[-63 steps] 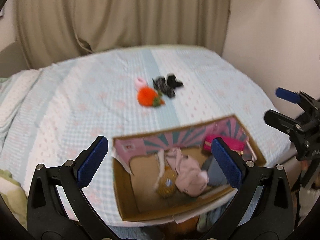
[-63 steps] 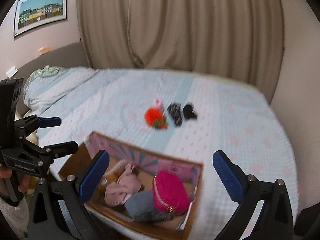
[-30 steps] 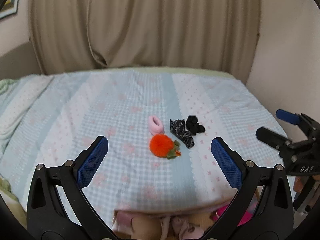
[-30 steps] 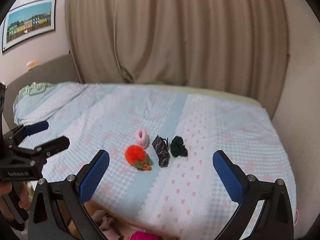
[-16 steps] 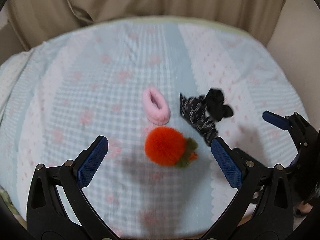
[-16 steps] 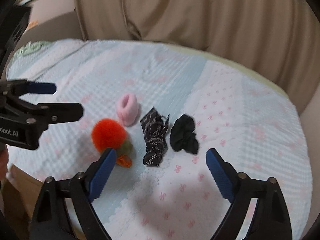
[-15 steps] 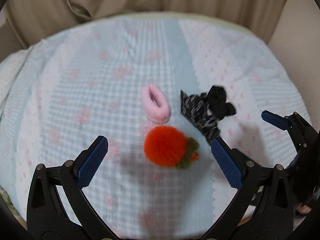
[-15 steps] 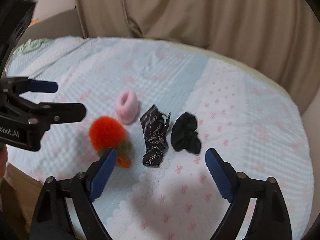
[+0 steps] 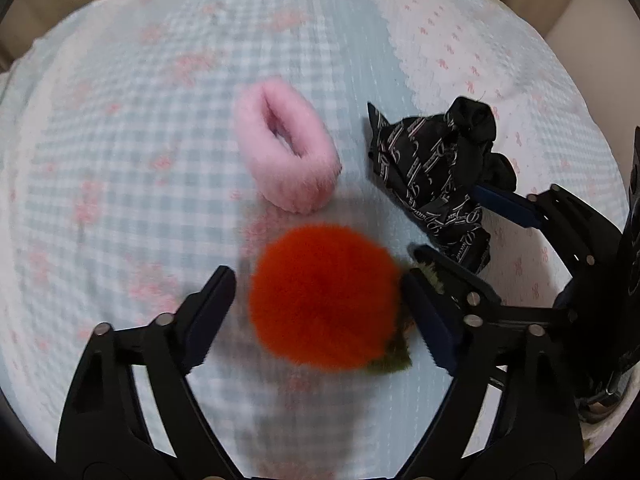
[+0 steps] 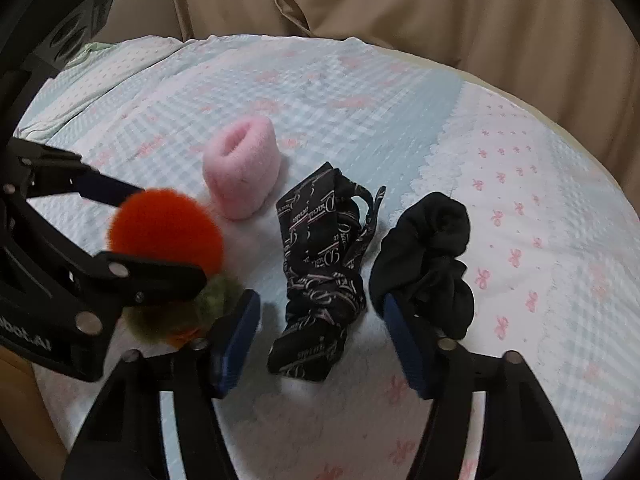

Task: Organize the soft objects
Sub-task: 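Grasp orange pompom with left tool while right tool grasps black scrunchies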

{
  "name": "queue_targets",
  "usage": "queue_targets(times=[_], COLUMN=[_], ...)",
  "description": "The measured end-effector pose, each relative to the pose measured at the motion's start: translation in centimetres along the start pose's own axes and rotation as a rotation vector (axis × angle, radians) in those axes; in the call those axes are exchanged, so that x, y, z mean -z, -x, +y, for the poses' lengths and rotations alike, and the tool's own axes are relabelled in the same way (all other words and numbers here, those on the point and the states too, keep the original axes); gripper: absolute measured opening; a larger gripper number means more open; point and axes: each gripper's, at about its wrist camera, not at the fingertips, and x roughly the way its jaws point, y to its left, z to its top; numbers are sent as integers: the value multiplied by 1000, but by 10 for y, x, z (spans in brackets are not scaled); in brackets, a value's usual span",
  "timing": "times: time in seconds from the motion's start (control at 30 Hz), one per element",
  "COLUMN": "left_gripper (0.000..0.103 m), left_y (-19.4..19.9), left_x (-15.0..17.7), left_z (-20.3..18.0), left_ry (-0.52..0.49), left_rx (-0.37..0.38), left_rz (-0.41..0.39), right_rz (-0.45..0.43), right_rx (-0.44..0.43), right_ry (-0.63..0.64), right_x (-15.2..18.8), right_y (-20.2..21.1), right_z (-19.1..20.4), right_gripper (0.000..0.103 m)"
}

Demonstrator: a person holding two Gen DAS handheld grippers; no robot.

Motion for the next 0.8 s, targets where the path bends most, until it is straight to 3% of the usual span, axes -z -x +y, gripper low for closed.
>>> queue_targets(times=[0.23,0.33,0.8], left_gripper=[47,42,35], left_y=[-21,-21,-2], left_x=[4,5,17], left_z=[-1,-2,4], left_ry=[15,8,-5], left_rx=[79,82,80], left_rz=[38,50,26], right_rz=[-16,-30,-74], right_rx=[-11,1,15], right_ry=[32,39,21], right_x=[-1,-2,0], right_y=[-14,-14,1], right_z=[1,1,1], right_gripper=[46,37,33])
